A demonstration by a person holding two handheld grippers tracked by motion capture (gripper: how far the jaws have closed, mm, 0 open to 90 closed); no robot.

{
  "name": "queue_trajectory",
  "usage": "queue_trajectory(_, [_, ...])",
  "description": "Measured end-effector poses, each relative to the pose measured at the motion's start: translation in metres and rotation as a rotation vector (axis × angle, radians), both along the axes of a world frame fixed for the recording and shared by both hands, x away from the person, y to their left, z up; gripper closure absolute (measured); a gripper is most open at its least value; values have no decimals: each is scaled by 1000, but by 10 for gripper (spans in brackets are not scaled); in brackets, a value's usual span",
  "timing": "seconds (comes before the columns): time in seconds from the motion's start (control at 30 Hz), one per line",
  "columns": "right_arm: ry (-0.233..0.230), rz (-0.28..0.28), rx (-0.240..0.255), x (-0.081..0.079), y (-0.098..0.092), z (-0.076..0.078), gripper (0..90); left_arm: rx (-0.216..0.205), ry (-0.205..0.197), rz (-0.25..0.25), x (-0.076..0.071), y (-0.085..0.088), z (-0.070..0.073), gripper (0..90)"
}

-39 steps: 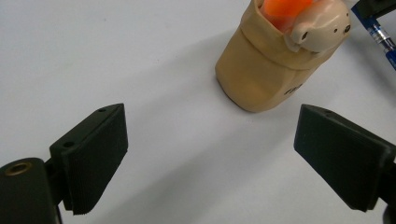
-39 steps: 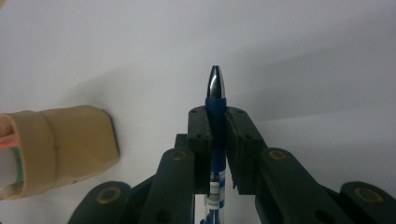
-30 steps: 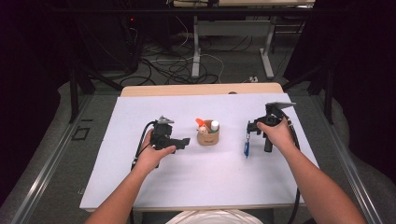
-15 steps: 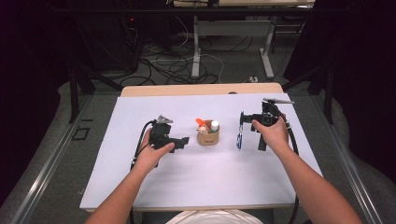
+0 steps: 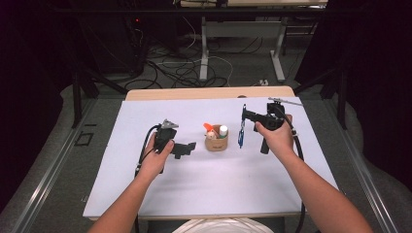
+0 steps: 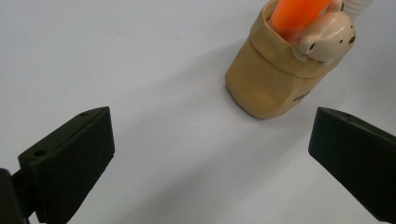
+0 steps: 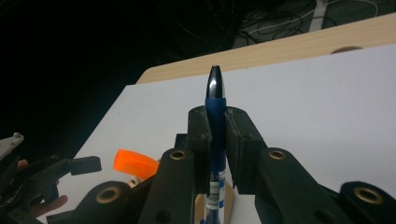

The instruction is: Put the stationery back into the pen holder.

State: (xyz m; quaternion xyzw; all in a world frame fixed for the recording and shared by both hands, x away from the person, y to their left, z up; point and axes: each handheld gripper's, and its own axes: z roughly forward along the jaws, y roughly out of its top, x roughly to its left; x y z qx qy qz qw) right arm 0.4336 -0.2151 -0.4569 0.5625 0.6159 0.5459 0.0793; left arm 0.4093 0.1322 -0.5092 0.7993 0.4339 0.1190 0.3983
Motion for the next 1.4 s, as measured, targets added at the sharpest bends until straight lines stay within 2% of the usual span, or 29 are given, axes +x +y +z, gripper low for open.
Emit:
queue_trajectory(0.03, [-11,13,0,0,0,1,805,2,-1,-1,0,0,0,2])
queue_trajectory(0.13, [-21,15,-7,1,4,5,805,2,-1,-2,0,0,0,2])
queue_trajectory(0.33, [-80,-1,-4,4,10,9,805,4,-5,-1,0,0,-1,2])
queue_trajectory(0.37, [-83,11,-14,5,10,10,805,0,-5,-2,0,0,-1,2])
queue_trajectory(0.57, [-119,-21,-7,10,14,12,805,0,-6,-5,1,1,-2,2])
queue_trajectory(0.87, [-176,-9,-35,17,22,24,805,-1,-9,-5,1,3,-1,2])
queue_trajectory(1.03, [-189,-8,-33,19,25,30,805,-7,-9,-1,0,3,-1,3])
queue_trajectory(1.13, [-212,-15,-32,22,27,32,805,0,-10,0,-1,4,0,3])
queue_trajectory(1.23, [-208,-12,-25,22,29,36,805,-2,-13,3,-1,5,0,3])
queue_trajectory(1.4, [-230,-10,-22,25,35,41,805,-5,-19,4,-1,6,1,3])
